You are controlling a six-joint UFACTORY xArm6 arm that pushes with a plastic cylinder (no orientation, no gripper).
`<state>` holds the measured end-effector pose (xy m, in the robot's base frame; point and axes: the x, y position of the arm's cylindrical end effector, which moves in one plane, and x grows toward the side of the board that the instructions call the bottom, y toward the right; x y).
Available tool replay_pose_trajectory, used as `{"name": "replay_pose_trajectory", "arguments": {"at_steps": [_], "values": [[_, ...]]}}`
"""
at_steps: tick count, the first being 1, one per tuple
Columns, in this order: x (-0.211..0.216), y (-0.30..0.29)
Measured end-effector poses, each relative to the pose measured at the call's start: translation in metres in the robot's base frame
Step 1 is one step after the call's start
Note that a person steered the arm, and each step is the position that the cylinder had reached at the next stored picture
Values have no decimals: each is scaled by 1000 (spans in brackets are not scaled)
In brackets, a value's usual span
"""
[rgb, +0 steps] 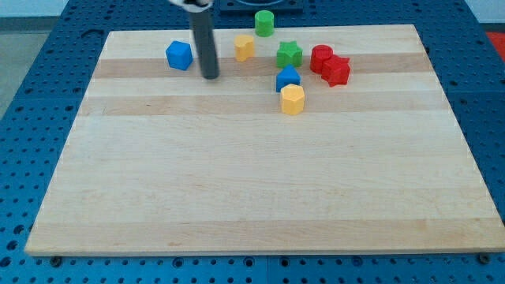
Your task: Place the blue triangle towards the bottom right side of the yellow hexagon
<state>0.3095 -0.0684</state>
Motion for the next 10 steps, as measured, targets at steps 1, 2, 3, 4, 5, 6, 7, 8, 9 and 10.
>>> {"name": "replay_pose_trajectory", "arguments": {"at_steps": [1,2,3,4,5,6,7,8,9,10], "values": [[-2,61],[2,113],[21,147],[56,160],[102,161],[145,161],[172,150],[179,153],[179,140],[176,133]]}}
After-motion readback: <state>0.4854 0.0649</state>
